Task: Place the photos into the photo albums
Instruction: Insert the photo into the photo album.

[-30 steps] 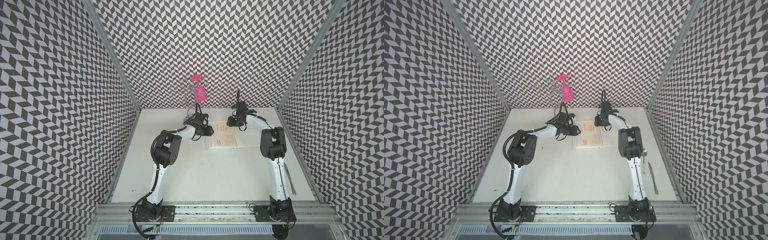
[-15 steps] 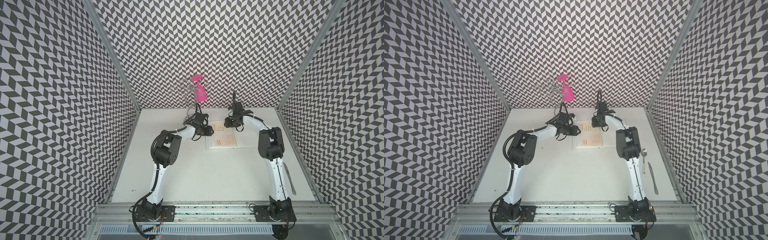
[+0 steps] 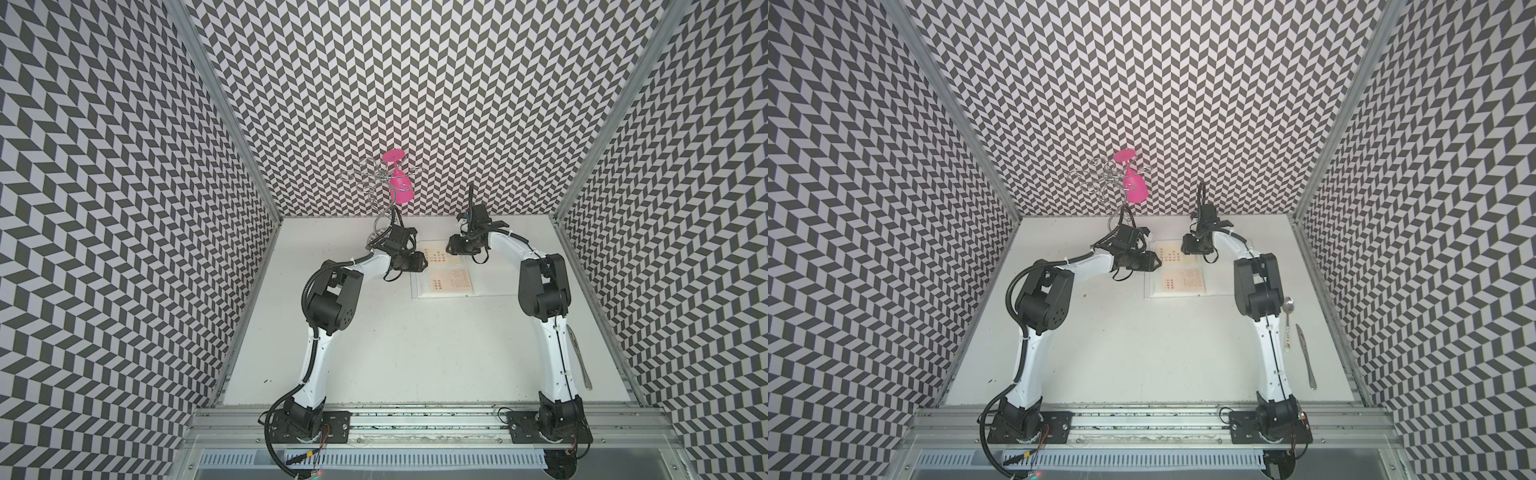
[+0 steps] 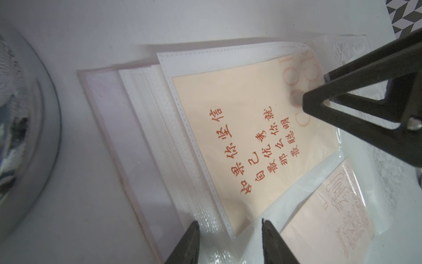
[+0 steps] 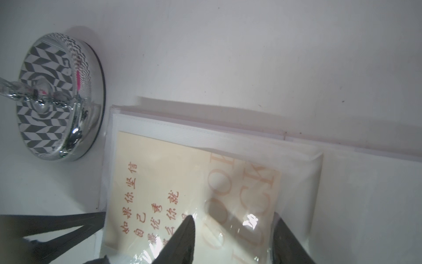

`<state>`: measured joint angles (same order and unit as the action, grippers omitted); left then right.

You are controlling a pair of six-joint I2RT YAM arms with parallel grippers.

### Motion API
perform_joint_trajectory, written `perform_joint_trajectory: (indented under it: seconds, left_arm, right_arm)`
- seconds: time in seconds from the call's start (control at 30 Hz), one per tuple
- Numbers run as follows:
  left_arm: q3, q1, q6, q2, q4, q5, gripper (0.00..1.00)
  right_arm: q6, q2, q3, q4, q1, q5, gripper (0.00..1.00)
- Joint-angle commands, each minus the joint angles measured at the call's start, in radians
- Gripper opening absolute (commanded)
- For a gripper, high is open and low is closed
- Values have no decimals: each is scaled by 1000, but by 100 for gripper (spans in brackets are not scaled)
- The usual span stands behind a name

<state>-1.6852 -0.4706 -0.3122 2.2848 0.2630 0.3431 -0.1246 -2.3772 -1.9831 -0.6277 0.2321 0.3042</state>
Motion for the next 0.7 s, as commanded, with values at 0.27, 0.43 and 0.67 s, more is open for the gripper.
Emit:
perform_joint_trajectory:
  seconds: [0.27,0.43,0.67]
  left_arm:
    - [28,-3,4,-61,70,-62,46]
    - [23,-11,5,-114,78,-85,46]
    - [20,-90,45,-181,65,-120,47]
  right_arm:
    - [-24,173,60,49,-47,76,53]
    - [-9,226,82,33,-94,65,53]
    - [-1,370,276,93,-281,121,53]
